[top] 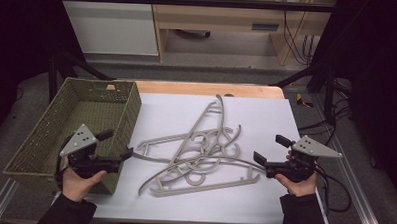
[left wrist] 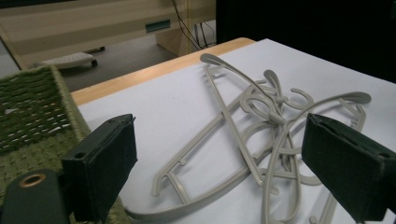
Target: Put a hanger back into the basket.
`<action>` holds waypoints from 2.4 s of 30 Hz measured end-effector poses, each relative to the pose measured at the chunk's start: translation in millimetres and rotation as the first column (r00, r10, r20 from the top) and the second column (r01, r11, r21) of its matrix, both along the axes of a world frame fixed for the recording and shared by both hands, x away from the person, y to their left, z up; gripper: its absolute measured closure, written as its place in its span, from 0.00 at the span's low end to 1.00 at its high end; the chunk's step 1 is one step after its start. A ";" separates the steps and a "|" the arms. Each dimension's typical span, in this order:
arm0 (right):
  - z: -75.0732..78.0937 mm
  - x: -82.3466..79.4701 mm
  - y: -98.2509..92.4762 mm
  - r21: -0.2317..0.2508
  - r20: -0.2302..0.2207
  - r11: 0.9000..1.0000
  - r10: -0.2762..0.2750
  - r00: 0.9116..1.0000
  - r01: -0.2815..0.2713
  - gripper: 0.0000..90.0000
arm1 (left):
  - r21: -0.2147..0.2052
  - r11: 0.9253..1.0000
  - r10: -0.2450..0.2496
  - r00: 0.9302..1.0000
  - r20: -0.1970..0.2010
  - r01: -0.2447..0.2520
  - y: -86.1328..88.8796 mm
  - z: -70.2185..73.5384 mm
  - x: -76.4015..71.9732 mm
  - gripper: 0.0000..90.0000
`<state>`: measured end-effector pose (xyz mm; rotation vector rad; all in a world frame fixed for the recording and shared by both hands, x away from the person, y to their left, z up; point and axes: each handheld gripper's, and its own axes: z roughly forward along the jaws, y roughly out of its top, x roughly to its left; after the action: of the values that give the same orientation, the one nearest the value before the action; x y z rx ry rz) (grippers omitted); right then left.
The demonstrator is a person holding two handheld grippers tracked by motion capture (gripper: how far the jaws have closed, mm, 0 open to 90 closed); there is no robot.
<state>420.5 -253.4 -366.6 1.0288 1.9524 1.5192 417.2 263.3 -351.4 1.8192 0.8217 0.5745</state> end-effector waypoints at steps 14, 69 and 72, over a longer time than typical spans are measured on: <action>-1.8 1.7 7.5 -0.024 -0.024 0.999 0.021 0.999 -0.022 0.02 | 0.167 0.975 -0.128 0.983 -0.134 0.150 -53.9 -20.2 11.3 0.21; -4.3 3.9 9.4 -0.041 -0.039 0.999 0.028 0.999 -0.030 0.02 | 0.483 0.790 -0.219 0.909 -0.354 0.378 -165.6 -85.5 58.7 0.90; -2.7 2.5 7.8 -0.028 -0.037 0.999 0.023 0.999 -0.024 0.02 | 0.455 0.809 -0.230 0.913 -0.336 0.372 -163.9 -76.9 52.0 0.90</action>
<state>423.0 -245.6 -369.2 1.0323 2.0118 1.4908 469.2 99.4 -428.3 2.5083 0.5532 0.3568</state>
